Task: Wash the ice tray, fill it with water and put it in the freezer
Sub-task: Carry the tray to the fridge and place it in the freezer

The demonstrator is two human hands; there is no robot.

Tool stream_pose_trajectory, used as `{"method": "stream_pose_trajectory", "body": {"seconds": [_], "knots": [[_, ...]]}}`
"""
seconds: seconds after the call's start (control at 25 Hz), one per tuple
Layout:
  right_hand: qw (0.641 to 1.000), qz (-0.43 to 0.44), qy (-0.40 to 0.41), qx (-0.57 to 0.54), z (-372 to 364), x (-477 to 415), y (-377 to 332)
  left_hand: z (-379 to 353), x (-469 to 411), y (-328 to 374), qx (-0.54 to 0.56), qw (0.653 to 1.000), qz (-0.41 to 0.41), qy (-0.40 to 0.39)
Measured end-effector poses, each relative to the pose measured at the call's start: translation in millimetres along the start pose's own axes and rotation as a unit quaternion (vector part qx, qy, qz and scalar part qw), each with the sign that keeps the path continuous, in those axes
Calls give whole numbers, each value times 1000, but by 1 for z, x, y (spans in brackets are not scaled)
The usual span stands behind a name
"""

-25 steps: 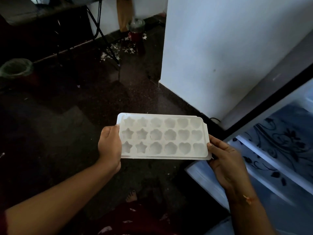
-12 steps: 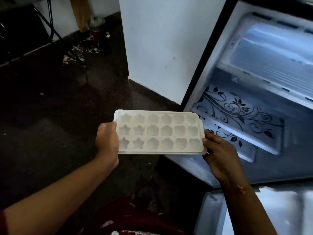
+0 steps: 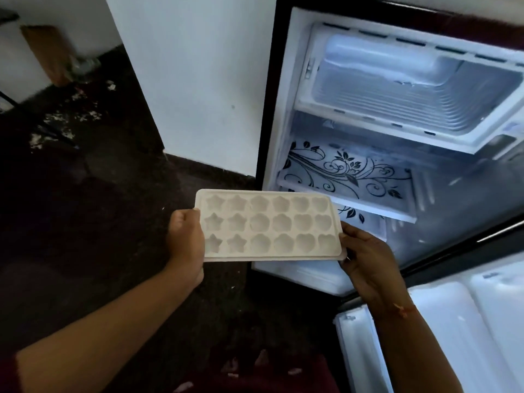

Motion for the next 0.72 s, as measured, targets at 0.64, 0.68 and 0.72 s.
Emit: {"method": "stream_pose_trajectory", "body": {"seconds": [0.64, 0.68, 0.72], "knots": [[999, 29, 25, -30, 88, -84, -49, -146, 47, 0, 3, 995, -25, -101], [999, 34, 19, -29, 93, -87, -54, -153, 50, 2, 6, 994, -21, -109], [999, 38, 15, -30, 96, -91, -58, -160, 52, 5, 8, 993, -16, -117]]}}
Point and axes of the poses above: each hand's wrist, its own x-axis away from the middle knuckle, its own z-axis out of the back of the hand, y = z × x, the point moved 4 cm from there along -x, towards the middle knuckle, and after that the axes turned 15 degrees about y, right-handed, at the moved point
